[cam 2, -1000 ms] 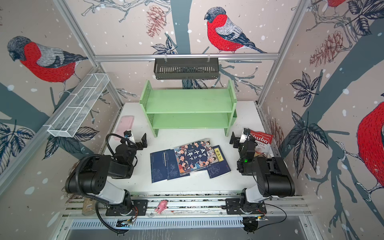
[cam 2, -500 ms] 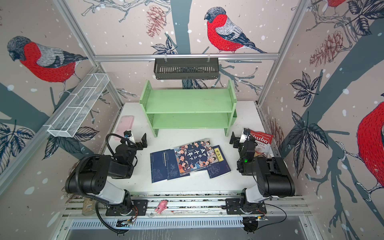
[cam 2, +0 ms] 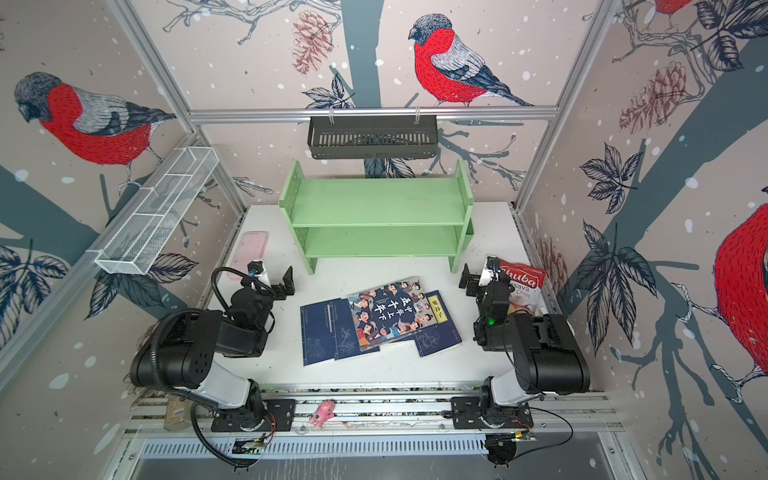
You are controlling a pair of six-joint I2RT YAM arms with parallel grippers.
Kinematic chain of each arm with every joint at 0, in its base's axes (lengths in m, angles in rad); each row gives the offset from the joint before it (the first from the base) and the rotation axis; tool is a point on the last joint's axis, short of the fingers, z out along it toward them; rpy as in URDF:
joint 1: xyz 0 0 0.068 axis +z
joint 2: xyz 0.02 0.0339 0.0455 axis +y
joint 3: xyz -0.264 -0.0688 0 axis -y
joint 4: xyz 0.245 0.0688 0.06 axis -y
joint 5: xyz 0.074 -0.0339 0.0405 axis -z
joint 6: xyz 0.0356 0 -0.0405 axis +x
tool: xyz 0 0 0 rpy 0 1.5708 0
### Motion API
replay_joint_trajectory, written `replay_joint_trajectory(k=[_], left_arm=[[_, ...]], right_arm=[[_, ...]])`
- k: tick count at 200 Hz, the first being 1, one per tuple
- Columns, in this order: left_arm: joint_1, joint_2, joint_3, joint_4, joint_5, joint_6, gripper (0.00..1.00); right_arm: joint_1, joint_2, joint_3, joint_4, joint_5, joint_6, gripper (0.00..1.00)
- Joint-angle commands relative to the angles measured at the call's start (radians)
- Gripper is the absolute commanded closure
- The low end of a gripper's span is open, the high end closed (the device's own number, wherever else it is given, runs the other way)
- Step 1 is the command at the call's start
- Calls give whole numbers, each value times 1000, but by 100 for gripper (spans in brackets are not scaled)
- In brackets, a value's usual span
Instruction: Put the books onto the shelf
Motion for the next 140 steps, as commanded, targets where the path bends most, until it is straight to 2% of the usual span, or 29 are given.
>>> replay_joint_trajectory(k=[1, 140], left_arm=[[2, -1, 4, 18, 0, 8, 1], [-1, -3, 6, 17, -4, 9, 1]], right_arm=[[1, -3, -2, 19, 13, -9, 0], [-9, -3, 0, 16, -7, -3, 0]])
